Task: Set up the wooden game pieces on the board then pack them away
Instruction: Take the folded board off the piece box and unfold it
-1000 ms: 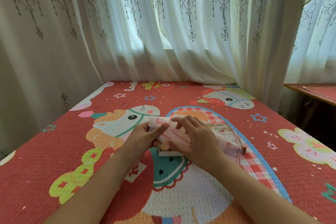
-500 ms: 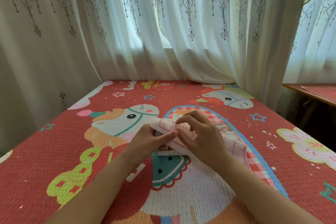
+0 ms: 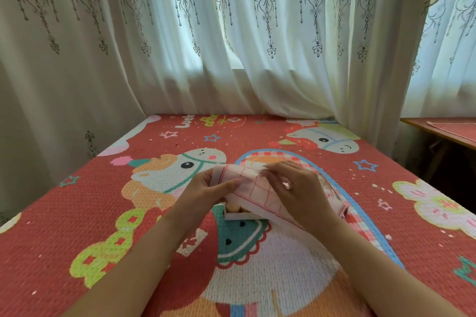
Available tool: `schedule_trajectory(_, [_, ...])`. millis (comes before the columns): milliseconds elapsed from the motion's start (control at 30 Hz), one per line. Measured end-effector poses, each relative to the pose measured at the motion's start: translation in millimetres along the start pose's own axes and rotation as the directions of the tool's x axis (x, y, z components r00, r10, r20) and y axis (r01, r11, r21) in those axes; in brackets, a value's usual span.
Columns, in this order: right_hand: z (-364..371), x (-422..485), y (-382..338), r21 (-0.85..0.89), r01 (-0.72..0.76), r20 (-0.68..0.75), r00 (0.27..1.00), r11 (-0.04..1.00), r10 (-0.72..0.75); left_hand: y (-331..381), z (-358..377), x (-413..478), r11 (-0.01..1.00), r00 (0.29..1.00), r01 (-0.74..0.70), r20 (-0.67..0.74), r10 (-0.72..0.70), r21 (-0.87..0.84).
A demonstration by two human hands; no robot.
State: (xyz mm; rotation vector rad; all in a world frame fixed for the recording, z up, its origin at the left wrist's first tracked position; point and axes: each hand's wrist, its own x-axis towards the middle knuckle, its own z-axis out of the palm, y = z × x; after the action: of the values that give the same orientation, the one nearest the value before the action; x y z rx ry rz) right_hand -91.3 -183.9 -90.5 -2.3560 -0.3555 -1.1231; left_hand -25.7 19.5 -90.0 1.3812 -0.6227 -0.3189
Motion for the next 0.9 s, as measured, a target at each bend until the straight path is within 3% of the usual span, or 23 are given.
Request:
schedule_trajectory(333, [-36,10,20,-0.264,-0.232,-0.394,0.912,0.936,0.115,1,-14,5,0.991,0.961,0.005,-0.276,0.032,0.131])
schedule_trajectory(467, [-51,10,31,-0.276,-0.322,-0.455,0.874,0.906,0.172,3,-19,7,0.971,0.960,-0.003,-0.271,0.069,0.239])
schedule_trajectory(667, [-63,10,48,-0.279,-0.388,-0.447,0.862,0.878,0.239,-1,-31,9,0.982,0.934,0.080,-0.356,-0.014,0.172])
schedule_trajectory(767, [-65,11,49,-0.259,-0.373,-0.448,0.864,0.891,0.231,2,-34,11,0.992,0.944,0.094,-0.323,-0.061,0.086])
schedule_trajectory(900, [-67,15,53,-0.211,-0.370,-0.431,0.866,0.905,0.253,7,-35,9,0.964,0.960,0.266,-0.092,-0.264,0.011])
